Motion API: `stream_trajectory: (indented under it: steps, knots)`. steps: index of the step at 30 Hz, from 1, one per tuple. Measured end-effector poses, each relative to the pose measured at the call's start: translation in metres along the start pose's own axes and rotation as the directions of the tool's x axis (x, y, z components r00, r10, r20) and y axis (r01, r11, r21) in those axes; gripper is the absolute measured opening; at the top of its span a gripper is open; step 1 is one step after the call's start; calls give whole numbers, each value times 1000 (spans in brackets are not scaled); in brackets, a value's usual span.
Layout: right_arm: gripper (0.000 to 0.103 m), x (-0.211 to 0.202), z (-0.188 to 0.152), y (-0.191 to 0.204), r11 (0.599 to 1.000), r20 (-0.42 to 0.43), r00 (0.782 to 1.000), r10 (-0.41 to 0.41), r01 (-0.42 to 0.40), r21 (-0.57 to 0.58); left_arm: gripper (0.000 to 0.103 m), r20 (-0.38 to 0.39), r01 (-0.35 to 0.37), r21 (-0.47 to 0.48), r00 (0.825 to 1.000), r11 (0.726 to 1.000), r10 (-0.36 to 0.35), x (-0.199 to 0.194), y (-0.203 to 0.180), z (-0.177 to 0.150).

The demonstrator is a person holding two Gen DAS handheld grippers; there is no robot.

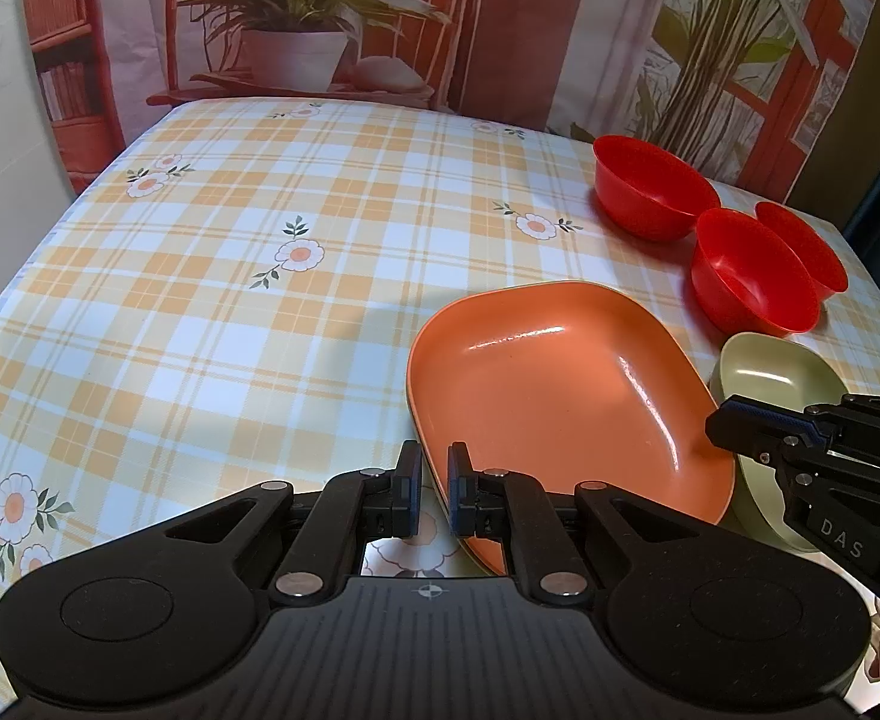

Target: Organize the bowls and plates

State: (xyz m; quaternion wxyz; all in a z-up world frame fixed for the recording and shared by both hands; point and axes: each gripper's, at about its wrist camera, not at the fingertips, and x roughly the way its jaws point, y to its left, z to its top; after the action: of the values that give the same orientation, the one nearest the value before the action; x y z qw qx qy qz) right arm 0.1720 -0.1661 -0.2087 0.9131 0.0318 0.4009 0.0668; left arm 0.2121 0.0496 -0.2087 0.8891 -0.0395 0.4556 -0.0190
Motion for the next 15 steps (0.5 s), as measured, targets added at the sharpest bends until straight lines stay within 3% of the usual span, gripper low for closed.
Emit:
stream_trajectory:
  steps: [2,9,15]
  knots:
    - [14,-3,1,-1,1000,16,1000,-3,3,10,10,14,-7,-2,1000,1000,7,-3,1,1]
    - [18,-21,1,-18,998,55,998,-43,40,47,10,88,-11,50,996,999,6,-21,-10,14]
    - [18,-37,-16,-46,986,60,991,-116,108,129,11,74,100,148,991,984,-112,-19,-46,30]
